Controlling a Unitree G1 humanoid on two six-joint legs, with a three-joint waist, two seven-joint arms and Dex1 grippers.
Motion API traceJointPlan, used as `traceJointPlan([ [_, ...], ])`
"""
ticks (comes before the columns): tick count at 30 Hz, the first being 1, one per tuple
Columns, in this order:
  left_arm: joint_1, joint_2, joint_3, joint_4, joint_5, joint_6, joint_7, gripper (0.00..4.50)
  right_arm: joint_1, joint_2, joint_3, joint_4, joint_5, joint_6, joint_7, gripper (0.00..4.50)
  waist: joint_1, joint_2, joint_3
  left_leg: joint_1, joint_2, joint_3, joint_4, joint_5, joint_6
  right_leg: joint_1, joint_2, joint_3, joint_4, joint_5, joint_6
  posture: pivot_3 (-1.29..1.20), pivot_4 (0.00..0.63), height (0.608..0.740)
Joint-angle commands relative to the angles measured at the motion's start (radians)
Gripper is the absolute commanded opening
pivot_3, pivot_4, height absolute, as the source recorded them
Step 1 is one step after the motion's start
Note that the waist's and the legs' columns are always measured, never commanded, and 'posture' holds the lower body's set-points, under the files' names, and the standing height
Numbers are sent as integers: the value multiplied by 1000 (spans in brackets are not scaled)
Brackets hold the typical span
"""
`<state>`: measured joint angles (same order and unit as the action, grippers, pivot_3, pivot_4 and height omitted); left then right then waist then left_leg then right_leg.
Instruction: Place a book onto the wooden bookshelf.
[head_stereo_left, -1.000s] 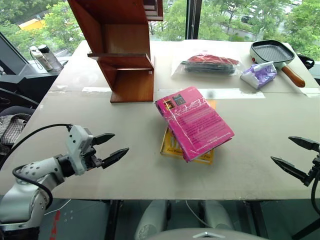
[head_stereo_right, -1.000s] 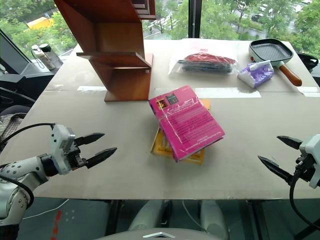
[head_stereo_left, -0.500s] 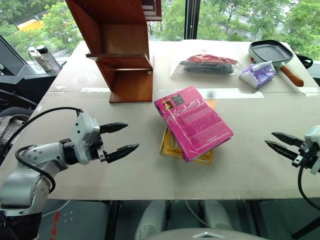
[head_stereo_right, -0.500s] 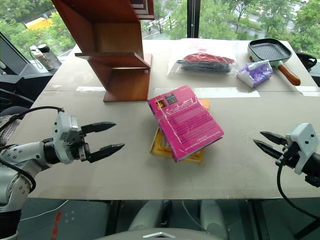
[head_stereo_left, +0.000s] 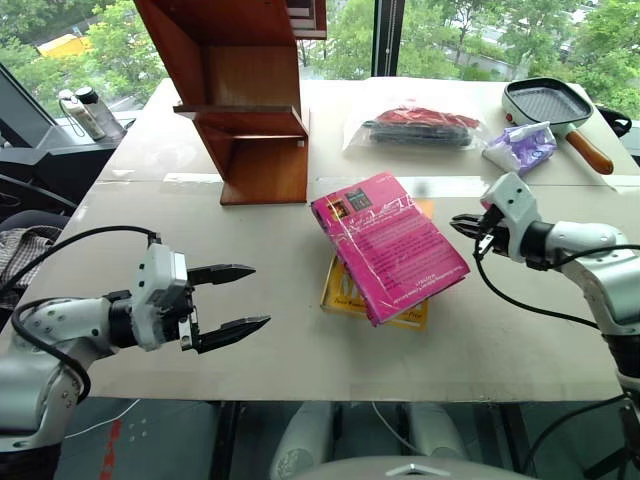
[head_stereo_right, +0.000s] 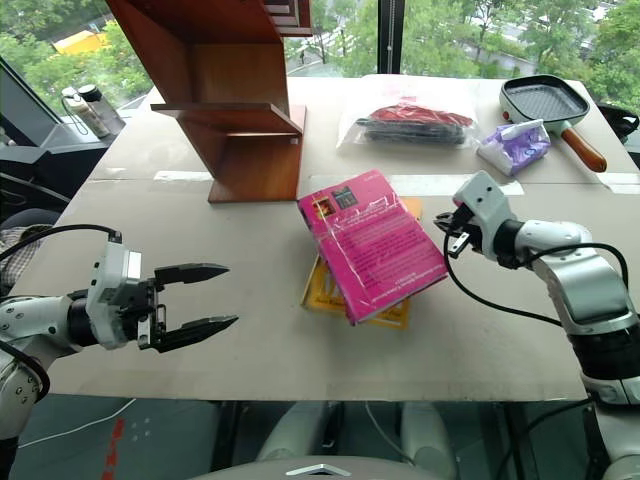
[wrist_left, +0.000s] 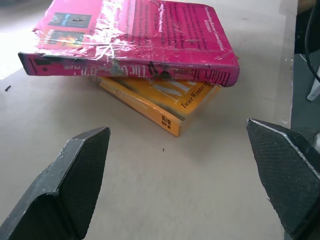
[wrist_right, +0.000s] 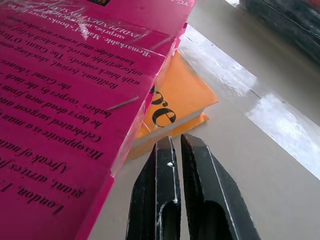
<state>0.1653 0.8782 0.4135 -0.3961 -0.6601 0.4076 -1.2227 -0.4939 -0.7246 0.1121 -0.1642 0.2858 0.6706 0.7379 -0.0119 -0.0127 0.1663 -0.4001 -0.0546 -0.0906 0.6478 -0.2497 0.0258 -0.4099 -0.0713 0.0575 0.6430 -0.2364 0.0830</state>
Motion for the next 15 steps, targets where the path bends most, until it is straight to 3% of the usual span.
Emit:
traceJointPlan([
  [1, 13, 19, 64, -38, -28, -9, -9, 4500, -66, 22, 49, 42, -37, -10, 25, 64, -2, 0, 0, 0, 0, 0, 0, 0, 0, 0, 0, 0, 0, 0, 0, 0, 150, 740],
  [15, 103, -22, 116, -105, -37, -15, 34, 4500, -136, 130, 130, 44, -72, 9, 66, 64, -5, 1, 0, 0, 0, 0, -1, 0, 0, -1, 0, 1, 0, 0, 0, 0, 150, 740],
])
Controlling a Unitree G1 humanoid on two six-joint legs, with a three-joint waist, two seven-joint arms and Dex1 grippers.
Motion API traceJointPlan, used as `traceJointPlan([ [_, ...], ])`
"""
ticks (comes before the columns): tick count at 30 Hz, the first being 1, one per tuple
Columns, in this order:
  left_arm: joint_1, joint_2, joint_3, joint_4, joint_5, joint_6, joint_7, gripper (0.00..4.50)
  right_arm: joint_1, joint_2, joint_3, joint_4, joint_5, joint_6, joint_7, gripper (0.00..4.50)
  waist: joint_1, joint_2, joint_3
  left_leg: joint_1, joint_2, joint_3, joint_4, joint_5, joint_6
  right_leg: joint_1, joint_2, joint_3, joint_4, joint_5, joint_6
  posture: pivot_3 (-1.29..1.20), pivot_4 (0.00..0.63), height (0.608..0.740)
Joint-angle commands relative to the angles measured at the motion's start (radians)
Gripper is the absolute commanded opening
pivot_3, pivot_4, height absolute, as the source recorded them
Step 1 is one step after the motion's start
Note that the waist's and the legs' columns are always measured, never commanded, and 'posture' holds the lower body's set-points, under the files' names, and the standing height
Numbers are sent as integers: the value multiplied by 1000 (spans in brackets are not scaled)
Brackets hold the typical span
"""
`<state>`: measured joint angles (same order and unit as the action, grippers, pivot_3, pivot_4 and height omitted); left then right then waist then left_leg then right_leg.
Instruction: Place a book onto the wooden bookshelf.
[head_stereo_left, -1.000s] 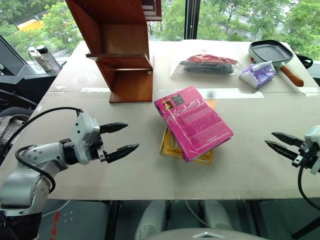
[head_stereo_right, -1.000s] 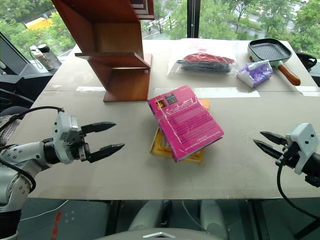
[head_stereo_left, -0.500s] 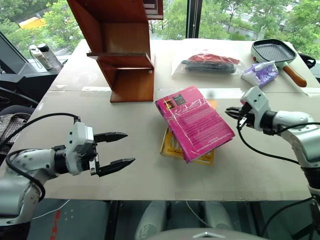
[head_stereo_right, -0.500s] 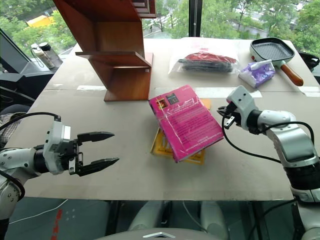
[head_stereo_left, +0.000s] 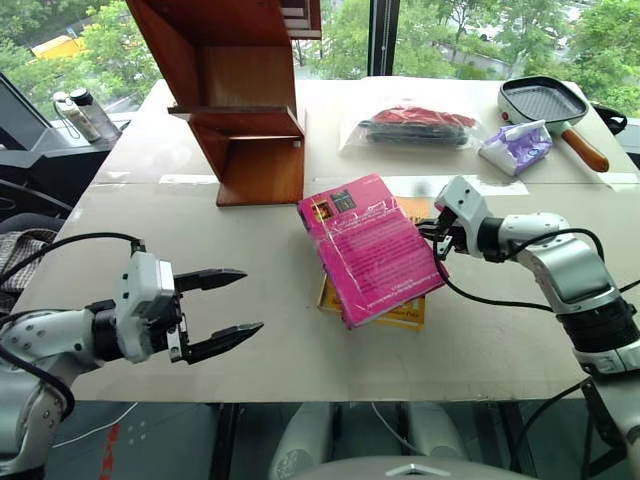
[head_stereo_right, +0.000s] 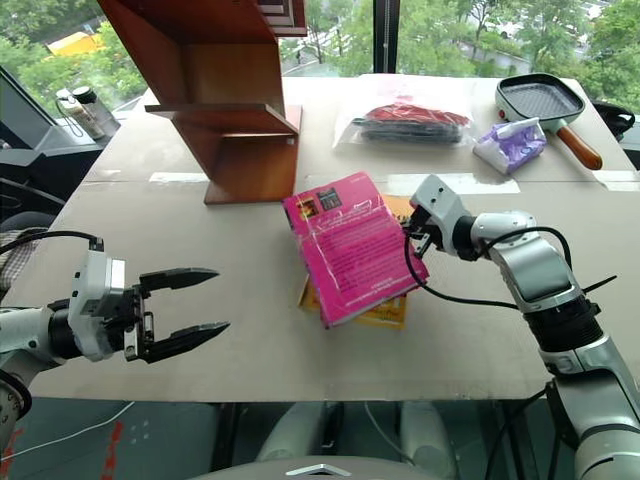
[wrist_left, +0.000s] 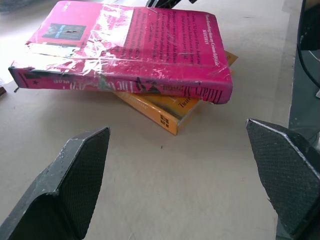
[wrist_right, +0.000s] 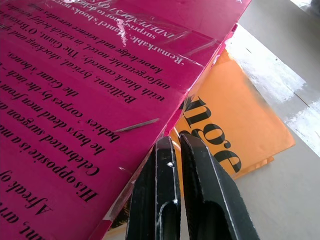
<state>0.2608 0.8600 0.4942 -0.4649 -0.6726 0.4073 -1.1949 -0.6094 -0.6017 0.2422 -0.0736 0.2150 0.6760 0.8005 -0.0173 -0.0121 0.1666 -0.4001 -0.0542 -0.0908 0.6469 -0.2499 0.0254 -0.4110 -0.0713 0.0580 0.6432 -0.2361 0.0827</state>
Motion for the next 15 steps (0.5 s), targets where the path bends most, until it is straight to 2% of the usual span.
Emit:
traceJointPlan([
  [1, 10, -6, 37, -37, -24, -16, 8, 4500, -23, 13, 0, -48, -3, 7, 2, 64, 0, 0, 0, 0, 0, 0, 0, 0, 0, 0, 0, 0, 0, 0, 0, 0, 150, 740],
  [9, 27, -11, 46, -23, -18, -25, 5, 4500, -38, 75, 26, -73, -15, 44, -15, 64, -1, 0, 0, 0, 0, 0, 0, 0, 0, 0, 0, 0, 0, 0, 0, 0, 150, 740],
  [15, 25, -17, 46, -12, -19, -17, 24, 4500, -37, 81, 20, -69, -23, 37, -21, 64, 0, 0, 0, 0, 0, 0, 0, 0, -1, -1, 1, 0, 0, 0, 0, 0, 150, 740],
])
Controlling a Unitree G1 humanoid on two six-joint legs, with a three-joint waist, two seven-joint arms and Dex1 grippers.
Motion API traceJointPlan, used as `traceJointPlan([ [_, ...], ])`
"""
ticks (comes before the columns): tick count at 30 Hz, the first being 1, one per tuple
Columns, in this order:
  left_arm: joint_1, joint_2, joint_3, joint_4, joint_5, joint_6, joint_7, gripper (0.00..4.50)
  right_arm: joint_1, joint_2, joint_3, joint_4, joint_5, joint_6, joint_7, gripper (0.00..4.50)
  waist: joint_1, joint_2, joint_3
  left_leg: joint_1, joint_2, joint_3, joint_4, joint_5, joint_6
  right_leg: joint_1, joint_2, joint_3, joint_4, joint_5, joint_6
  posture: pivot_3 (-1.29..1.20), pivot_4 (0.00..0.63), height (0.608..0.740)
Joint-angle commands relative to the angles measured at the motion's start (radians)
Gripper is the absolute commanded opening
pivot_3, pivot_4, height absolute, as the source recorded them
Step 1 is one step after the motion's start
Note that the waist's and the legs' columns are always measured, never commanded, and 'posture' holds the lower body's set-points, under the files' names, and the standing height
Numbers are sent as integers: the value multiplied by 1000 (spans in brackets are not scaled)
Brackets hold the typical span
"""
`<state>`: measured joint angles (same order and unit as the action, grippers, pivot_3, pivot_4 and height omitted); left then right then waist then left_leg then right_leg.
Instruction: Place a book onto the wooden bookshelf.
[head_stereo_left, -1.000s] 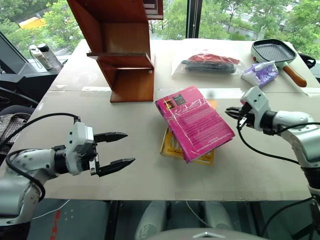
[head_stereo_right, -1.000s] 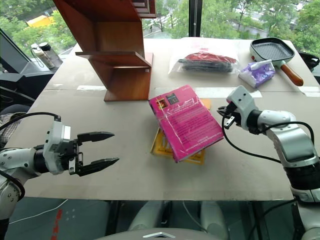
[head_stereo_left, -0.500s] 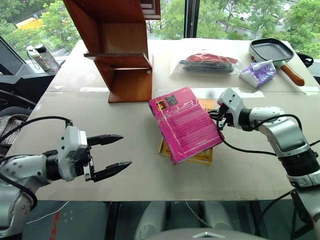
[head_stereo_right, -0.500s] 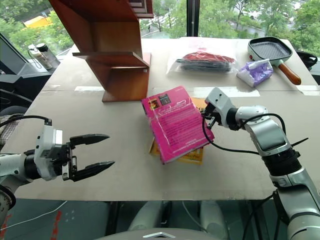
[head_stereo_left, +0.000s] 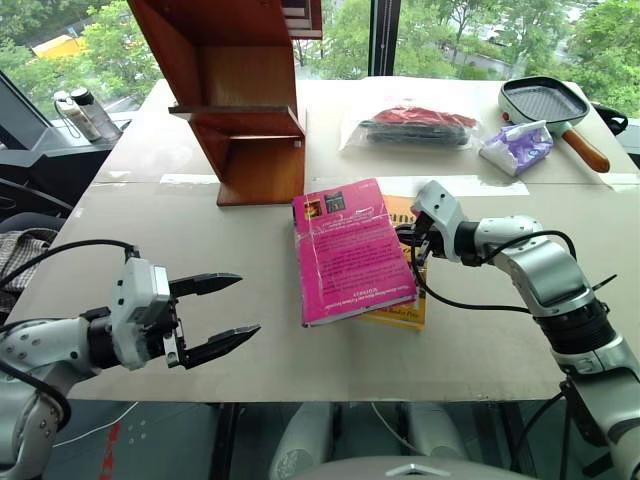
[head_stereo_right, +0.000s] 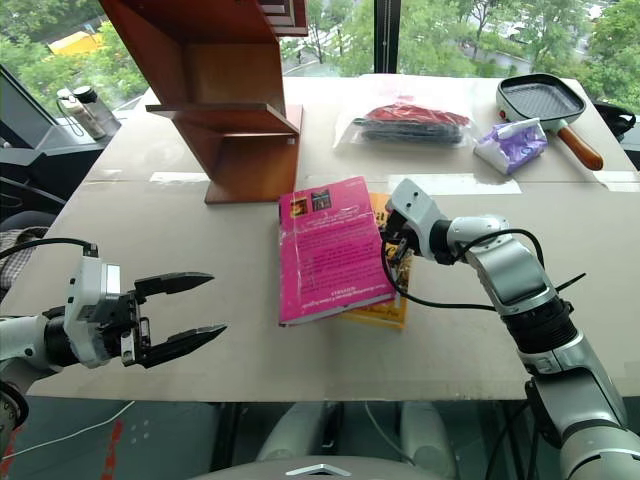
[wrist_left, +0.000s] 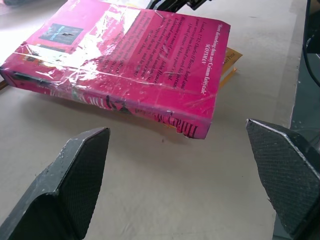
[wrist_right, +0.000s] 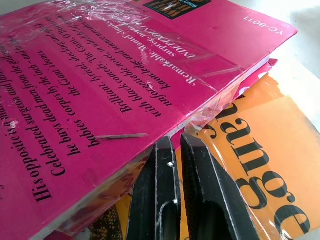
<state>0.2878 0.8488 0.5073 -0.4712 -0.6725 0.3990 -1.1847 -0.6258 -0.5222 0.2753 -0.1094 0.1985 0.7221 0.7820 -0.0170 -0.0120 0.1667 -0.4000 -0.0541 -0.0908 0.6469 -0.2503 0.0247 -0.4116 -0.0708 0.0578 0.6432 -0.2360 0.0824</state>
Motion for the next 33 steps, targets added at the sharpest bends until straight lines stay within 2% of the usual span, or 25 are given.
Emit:
traceJointPlan([
  [1, -8, -9, 34, -3, -32, 22, 43, 4500, -15, -11, -25, -28, -8, -26, 1, 64, 0, 0, 0, 0, 0, 0, 0, 0, 0, 0, 0, 0, 0, 0, 0, 0, 150, 740],
  [5, -31, -17, 43, -5, -140, 199, 179, 4500, 61, -115, -120, -33, 21, -134, 70, 64, 5, 0, 0, 0, 0, -1, 0, 0, 0, 0, 0, -1, 0, 0, 0, 0, 150, 740],
  [8, -59, 13, 45, -10, -212, 374, 312, 4500, 166, -168, -257, -67, 132, -237, 176, 827, 11, 0, 0, -1, -2, -4, 0, 0, 0, 1, 0, -4, 0, 0, 0, 0, 150, 740],
  [11, -137, 29, 54, 62, -426, 606, 426, 4500, 330, -244, -414, -131, 241, -283, 285, 2226, 5, 0, 0, 0, -1, -4, 0, 0, 0, 2, 0, -4, 0, 0, 0, 0, 150, 740],
  [14, -231, 29, 42, 165, -592, 757, 511, 4500, 439, -278, -515, -214, 337, -285, 338, 3614, -5, 1, 0, 1, -1, -5, 1, 0, 0, 2, 1, -4, 4, 0, 0, 0, 150, 740],
  [16, -334, 28, -26, 289, -672, 900, 605, 4500, 511, -289, -629, -330, 514, -201, 357, 4374, -5, 1, 1, 3, 0, -3, 1, 0, 0, 2, 0, -4, 6, 0, 0, 0, 150, 740],
  [19, -459, 15, -82, 441, -751, 1034, 702, 4500, 580, -312, -722, -451, 690, -105, 333, 4457, -3, 1, 0, 4, 0, -3, 3, 0, 0, 2, 1, -4, 10, 0, 1, 0, 150, 740],
  [21, -561, -26, -98, 582, -810, 1081, 775, 4500, 628, -323, -757, -513, 731, -88, 314, 4457, 0, 0, 0, 4, -1, -3, 4, 0, 0, 2, 1, -4, 11, 0, 1, 0, 150, 740],
  [23, -656, -76, -118, 711, -809, 1116, 814, 4500, 663, -315, -783, -556, 723, -111, 282, 4457, 5, -3, -1, 4, -1, -4, 5, 0, 0, 2, 1, -5, 12, 0, 1, 0, 150, 740],
  [29, -877, -202, -142, 1025, -690, 1127, 824, 4500, 708, -321, -809, -618, 761, -123, 236, 4457, 6, -5, -2, 3, -5, -4, 6, 1, -1, 2, 0, -4, 12, 0, 1, 0, 150, 740],
  [33, -945, -254, -206, 1095, -568, 1119, 752, 4500, 704, -324, -800, -632, 759, -145, 221, 4457, 4, -5, -2, 3, -5, -4, 6, 3, -5, 2, 0, -4, 12, 0, 1, 0, 150, 740],
])
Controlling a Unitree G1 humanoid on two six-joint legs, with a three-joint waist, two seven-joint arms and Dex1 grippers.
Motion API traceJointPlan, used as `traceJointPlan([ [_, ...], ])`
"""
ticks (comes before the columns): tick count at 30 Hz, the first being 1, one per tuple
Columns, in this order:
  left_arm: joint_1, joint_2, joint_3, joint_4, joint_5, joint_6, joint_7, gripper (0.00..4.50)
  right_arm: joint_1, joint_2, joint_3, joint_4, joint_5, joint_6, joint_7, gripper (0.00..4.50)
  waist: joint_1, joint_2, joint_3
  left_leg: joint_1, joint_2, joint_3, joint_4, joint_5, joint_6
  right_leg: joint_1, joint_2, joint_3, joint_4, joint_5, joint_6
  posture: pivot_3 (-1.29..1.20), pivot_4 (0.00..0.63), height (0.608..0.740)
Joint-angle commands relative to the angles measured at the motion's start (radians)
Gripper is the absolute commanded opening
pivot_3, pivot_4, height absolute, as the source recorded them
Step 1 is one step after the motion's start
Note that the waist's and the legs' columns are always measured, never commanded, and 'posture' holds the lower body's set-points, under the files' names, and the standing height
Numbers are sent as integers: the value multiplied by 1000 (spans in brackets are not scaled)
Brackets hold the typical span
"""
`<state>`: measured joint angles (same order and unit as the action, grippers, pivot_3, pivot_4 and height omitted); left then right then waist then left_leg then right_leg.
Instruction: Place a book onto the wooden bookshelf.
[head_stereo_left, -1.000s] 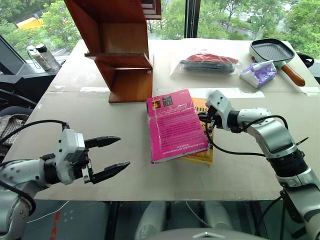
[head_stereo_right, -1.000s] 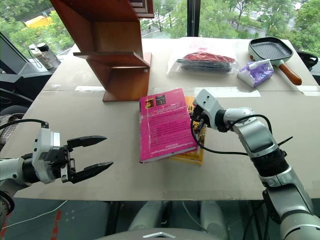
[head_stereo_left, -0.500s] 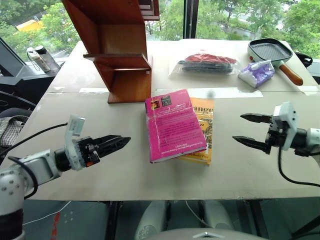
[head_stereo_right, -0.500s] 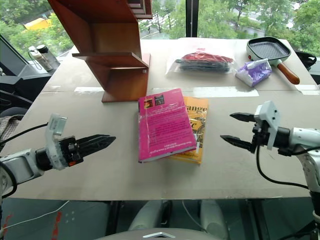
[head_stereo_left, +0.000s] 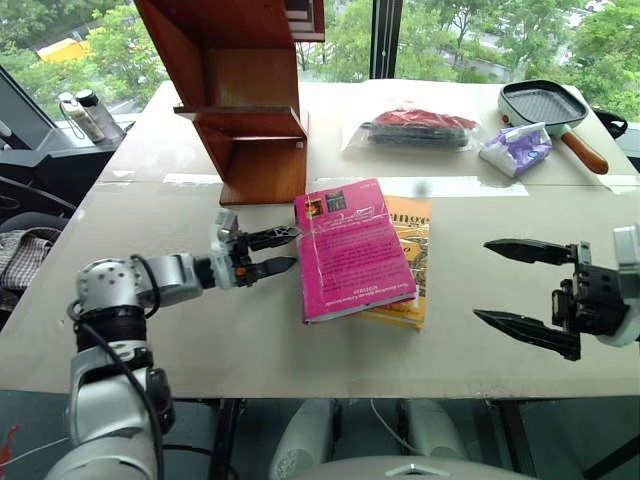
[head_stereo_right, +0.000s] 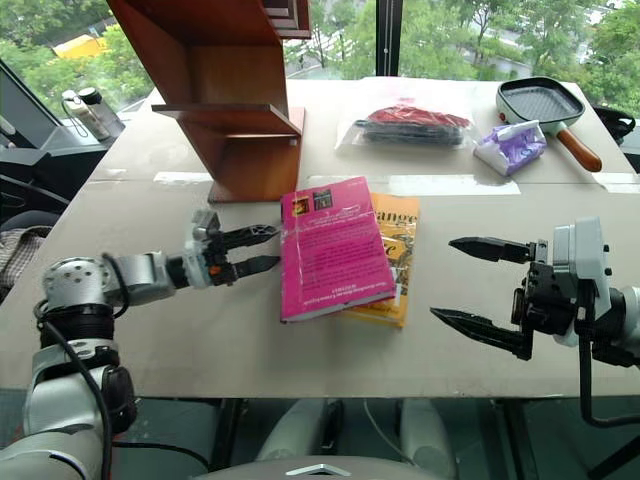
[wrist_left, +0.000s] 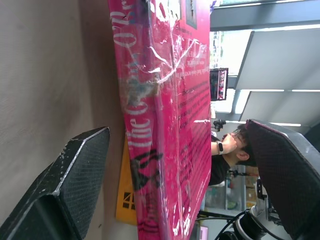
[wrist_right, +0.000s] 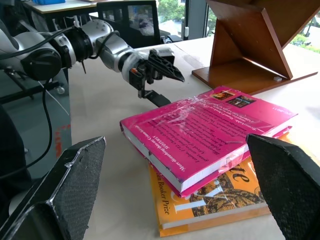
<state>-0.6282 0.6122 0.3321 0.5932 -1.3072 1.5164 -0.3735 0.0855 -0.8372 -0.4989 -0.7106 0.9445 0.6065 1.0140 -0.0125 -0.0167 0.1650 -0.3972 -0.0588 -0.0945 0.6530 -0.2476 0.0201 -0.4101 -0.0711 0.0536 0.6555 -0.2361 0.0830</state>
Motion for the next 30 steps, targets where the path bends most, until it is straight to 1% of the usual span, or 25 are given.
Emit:
traceJointPlan([
  [1, -40, -27, -41, 41, 89, 1, -80, 4500, -8, -12, -22, -33, 13, -32, -12, 4457, -1, 0, 0, 0, 0, 0, 0, 0, 0, 0, 0, 0, 0, 0, 0, 0, 150, 740],
  [5, -73, -49, -86, 68, 180, -21, -187, 4500, 2, -23, -24, -59, 32, -29, -25, 4457, 2, 0, 0, 0, 0, 0, 0, 0, 0, 0, 0, 0, 0, 0, 0, 0, 150, 740],
  [9, -81, -63, -122, 83, 265, -63, -298, 4500, 35, -34, -44, -77, 36, -29, -32, 4457, 17, 0, 0, 0, 0, 0, 0, 0, 0, 0, -1, 0, -1, 0, 0, 0, 150, 740],
  [12, -81, -75, -140, 96, 313, -86, -377, 3620, 53, -38, -60, -83, 43, -30, -44, 4500, 26, 0, 0, 0, 0, 0, 0, 0, 0, 1, -1, 0, -1, 0, 0, 0, 150, 740],
  [16, -84, -100, -156, 101, 353, -89, -467, 1873, 61, -43, -56, -87, 44, -35, -57, 4500, 27, 0, 0, -1, 0, 0, 0, 0, 0, 1, -1, 0, -1, 0, 0, 0, 150, 740],
  [17, -83, -107, -160, 96, 362, -86, -484, 1337, 63, -44, -54, -86, 42, -36, -58, 4500, 27, 0, 0, -1, 0, -1, 0, 0, 1, 1, -1, -1, -1, 0, 0, 0, 150, 740],
  [19, -83, -116, -155, 90, 372, -81, -506, 457, 63, -45, -48, -85, 38, -39, -61, 4500, 27, 0, 0, -1, 0, -1, 0, -1, 2, 1, -2, -1, -1, 0, 0, 0, 150, 740],
  [20, -81, -115, -152, 85, 377, -79, -516, 346, 61, -46, -44, -85, 36, -41, -64, 4500, 26, 0, 0, -1, 0, -1, 0, -2, 3, 1, -2, -1, -1, 0, 0, 0, 150, 740],
  [23, -66, -98, -126, 43, 375, -67, -535, 297, 56, -46, -29, -78, 25, -47, -68, 4500, 25, 0, 0, -1, 0, -1, 0, -2, 3, 1, -1, -1, -1, 0, 0, 0, 150, 740],
  [25, -52, -71, -85, -17, 351, -40, -534, 287, 49, -43, -17, -72, 17, -54, -67, 4500, 22, 0, 0, -1, 0, -1, 0, -2, 3, 1, -1, -1, -1, 0, 0, 0, 150, 740],
  [28, -38, -32, -4, -163, 294, 14, -506, 278, 25, -33, 6, -52, 5, -67, -70, 4500, 11, -3, 1, -2, 1, -1, 0, -2, 3, 0, -1, 0, -1, 0, 0, 0, 150, 740],
  [30, -34, -19, 44, -309, 257, 36, -469, 277, 9, -27, 20, -24, -8, -84, -61, 4500, 8, -5, 2, -2, 2, -1, 0, -2, 3, -1, -1, -1, -1, 0, 0, 0, 150, 740],
])
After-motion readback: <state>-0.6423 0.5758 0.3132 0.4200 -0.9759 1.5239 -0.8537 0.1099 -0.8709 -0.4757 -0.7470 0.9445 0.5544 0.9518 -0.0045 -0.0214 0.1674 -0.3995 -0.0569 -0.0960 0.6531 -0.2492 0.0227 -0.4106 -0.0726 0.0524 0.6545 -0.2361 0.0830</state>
